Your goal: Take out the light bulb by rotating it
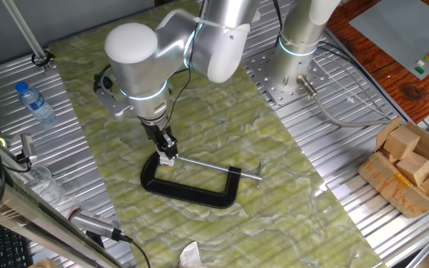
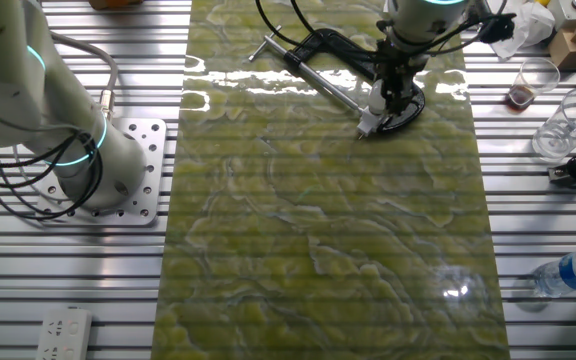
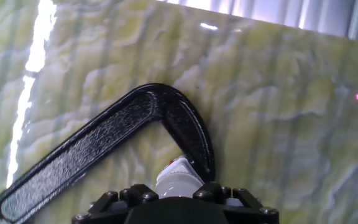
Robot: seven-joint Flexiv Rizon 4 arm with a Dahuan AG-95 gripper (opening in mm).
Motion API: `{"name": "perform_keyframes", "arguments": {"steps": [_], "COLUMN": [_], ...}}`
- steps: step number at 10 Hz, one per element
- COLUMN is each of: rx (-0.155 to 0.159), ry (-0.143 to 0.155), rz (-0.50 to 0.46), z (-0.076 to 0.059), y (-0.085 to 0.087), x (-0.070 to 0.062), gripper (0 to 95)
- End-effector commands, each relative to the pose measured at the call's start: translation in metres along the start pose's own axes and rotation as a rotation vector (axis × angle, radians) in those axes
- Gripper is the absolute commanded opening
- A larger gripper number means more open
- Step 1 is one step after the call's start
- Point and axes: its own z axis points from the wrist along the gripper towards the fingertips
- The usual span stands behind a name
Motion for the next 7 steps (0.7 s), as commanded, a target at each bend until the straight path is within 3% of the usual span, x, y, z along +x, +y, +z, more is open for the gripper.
{"name": "perform_keyframes", "arguments": {"steps": [1,4,5,6,7], "rx": [0.007,0.007,0.008,0.008,0.011], "ry": [0.001,0.001,-0.001,-0.002,-0.001], "rz": [-0.025,-0.029,-0.026,-0.021,-0.014], "z": [-0.0003,0.0005,0.0013,0.0021,0.0023], "y": [-0.0006,-0.0006,-0.0007,-0.0007,-0.0007], "x": [0.0003,0.0003,0.0004,0.0005,0.0005], "gripper": [57.0,57.0,38.0,38.0,0.0]}}
